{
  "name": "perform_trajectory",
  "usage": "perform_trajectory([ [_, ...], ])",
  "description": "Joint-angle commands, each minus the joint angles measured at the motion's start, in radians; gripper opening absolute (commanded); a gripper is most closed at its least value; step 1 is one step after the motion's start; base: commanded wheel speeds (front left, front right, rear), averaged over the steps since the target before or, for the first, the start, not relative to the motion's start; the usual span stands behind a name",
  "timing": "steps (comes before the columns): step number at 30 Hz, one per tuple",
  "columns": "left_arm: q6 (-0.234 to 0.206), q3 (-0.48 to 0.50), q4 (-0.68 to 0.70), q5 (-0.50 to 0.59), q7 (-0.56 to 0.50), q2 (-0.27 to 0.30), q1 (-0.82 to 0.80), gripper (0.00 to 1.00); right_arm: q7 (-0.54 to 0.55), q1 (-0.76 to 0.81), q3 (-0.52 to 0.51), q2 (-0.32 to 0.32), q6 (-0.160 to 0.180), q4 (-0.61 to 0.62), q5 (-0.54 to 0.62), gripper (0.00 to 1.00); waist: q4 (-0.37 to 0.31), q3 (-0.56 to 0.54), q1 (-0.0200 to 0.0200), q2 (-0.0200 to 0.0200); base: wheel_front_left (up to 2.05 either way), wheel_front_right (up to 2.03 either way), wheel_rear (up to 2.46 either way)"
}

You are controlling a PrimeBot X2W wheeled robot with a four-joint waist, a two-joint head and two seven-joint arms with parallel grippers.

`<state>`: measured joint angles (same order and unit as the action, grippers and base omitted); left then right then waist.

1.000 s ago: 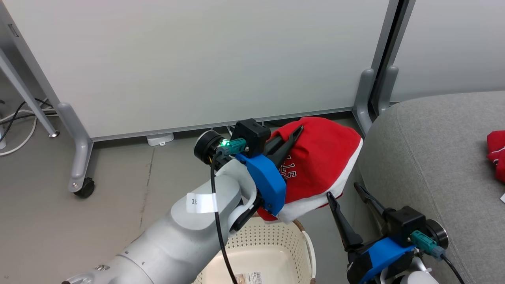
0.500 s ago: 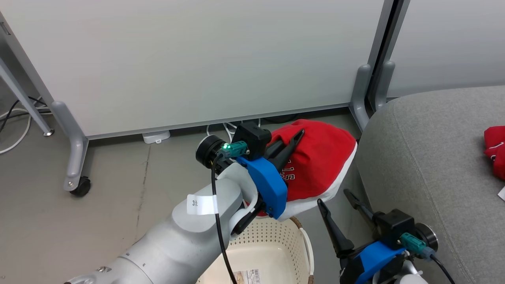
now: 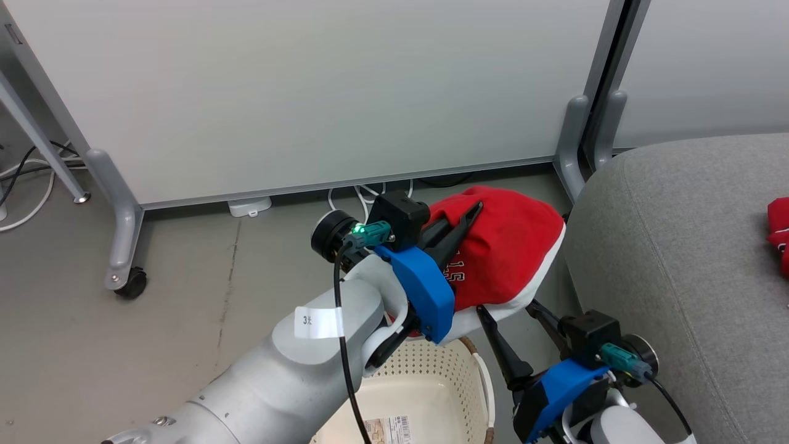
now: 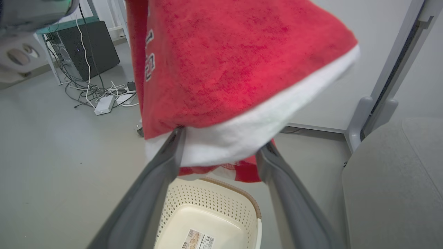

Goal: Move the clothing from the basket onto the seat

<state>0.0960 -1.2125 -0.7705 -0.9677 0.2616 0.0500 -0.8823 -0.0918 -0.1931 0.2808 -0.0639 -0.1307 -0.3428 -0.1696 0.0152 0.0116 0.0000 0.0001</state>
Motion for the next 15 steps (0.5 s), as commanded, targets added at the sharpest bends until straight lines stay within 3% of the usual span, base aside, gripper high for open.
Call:
perform_trajectory([
  [1,-0.004,-0.005,0.005,0.003,0.005,0.0,0.012,0.0,-0.018,-0.036,0.02,-0.003,0.0,-0.025,-0.011,1.0,0.003,0.001,0.0,-0.0001,0.0,0.0,0.0],
  [15,-0.001,-0.013,0.0,-0.004,0.005,0.001,0.015,0.0,-0.075,-0.207,0.156,-0.012,0.0,-0.146,-0.053,1.0,0.001,0.008,0.0,-0.0001,0.0,0.0,0.0],
])
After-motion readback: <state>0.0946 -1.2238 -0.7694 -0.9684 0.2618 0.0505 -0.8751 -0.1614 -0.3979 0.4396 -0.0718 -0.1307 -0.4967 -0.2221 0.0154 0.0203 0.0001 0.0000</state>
